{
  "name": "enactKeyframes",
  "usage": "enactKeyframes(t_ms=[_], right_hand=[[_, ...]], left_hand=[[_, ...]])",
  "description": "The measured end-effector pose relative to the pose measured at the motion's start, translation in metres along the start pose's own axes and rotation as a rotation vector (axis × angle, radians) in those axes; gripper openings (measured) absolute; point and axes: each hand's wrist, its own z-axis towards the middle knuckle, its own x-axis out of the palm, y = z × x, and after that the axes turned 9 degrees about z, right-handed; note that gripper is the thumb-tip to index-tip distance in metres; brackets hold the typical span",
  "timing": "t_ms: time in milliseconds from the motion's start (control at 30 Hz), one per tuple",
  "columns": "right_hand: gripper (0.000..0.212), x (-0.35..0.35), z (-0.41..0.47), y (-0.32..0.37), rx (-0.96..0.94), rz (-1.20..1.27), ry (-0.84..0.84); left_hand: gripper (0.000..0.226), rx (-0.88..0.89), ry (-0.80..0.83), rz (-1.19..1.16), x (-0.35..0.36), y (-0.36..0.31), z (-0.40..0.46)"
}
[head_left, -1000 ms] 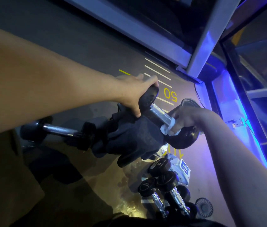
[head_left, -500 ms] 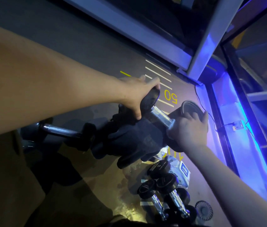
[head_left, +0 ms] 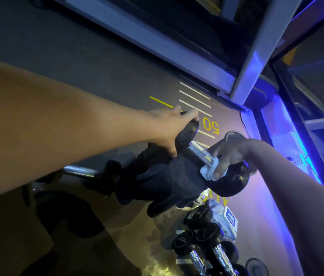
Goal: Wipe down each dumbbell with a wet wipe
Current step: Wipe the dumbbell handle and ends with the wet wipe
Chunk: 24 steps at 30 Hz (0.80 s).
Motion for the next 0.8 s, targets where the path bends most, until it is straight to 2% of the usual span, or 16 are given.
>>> enactKeyframes(t_ms=[100,200,267,333,367,433,533,633,700,733,800], right_hand=[[0.058,0.005,0.001,-0.006,-0.03,-0.05,-0.102],[0.061,0.029,0.001,-0.007,-0.019,-0.281,-0.382],[0.049,0.056,0.002,-0.005,0.032,-0.449,-0.667],[0.029,0.083,0.0,-0.002,0.051,-0.495,-0.941],[0.02,0.093,0.001,-0.002,0.04,-0.498,-1.047],[0.016,0.104,0.002,-0.003,0.041,-0.507,-1.152],[0.022,0.095,-0.002,0.004,0.096,-0.49,-1.008],[0.041,0.062,-0.007,-0.001,-0.007,-0.322,-0.637],[0.035,0.036,-0.008,-0.005,-0.072,-0.119,-0.346],[0.033,0.024,-0.007,-0.005,-0.062,-0.074,-0.242],[0.043,0.01,-0.006,0.001,-0.021,-0.06,-0.095]], left_hand=[[0.106,0.001,-0.001,-0.018,-0.001,0.0,0.002],[0.107,0.001,0.006,-0.016,0.0,0.0,0.003],[0.109,-0.004,0.021,-0.02,0.0,0.001,0.004],[0.109,-0.004,0.031,-0.014,-0.001,0.001,0.004],[0.109,-0.003,0.033,-0.011,0.0,0.001,0.003],[0.108,0.002,0.034,-0.004,0.0,0.0,0.001],[0.108,0.003,0.022,0.007,0.0,-0.002,-0.001],[0.108,0.003,0.006,0.036,0.002,-0.003,-0.003],[0.108,0.01,0.0,0.045,0.004,-0.004,-0.004],[0.108,0.015,-0.003,0.047,0.004,-0.004,-0.004],[0.109,0.013,-0.005,0.045,0.004,-0.004,-0.004]])
